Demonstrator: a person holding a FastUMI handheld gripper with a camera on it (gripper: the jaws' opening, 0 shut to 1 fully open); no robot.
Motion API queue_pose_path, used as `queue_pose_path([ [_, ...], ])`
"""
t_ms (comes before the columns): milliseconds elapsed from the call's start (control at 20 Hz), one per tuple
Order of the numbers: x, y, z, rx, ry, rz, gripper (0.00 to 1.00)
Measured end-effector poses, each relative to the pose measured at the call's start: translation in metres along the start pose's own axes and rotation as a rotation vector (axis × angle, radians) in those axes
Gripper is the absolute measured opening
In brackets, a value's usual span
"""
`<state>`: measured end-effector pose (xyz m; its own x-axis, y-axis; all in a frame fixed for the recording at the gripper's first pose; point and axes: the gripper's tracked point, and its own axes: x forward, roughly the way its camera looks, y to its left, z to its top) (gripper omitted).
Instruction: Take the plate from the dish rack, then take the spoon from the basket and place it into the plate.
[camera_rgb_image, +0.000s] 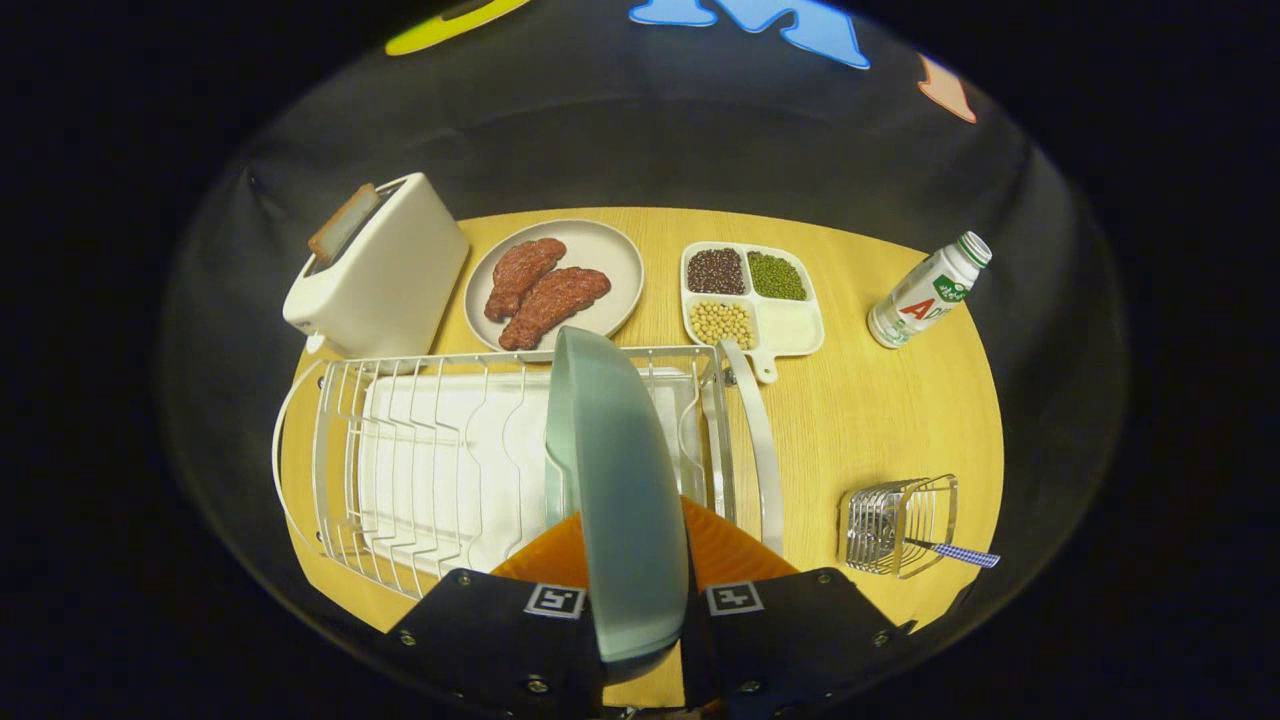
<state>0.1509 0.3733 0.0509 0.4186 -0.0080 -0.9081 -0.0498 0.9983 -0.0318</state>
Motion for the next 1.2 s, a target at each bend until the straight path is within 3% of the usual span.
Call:
queue_pose_path([
  [500,-0.028,-0.010,0.025,-0.103,-0.071,-0.140,0.29],
  [850,-0.070,-0.014,0.026,-0.077,-0.148,-0.055,0.29],
  [1200,-0.116,-0.064,-0.021,0.045,-0.182,0.094,0.29],
])
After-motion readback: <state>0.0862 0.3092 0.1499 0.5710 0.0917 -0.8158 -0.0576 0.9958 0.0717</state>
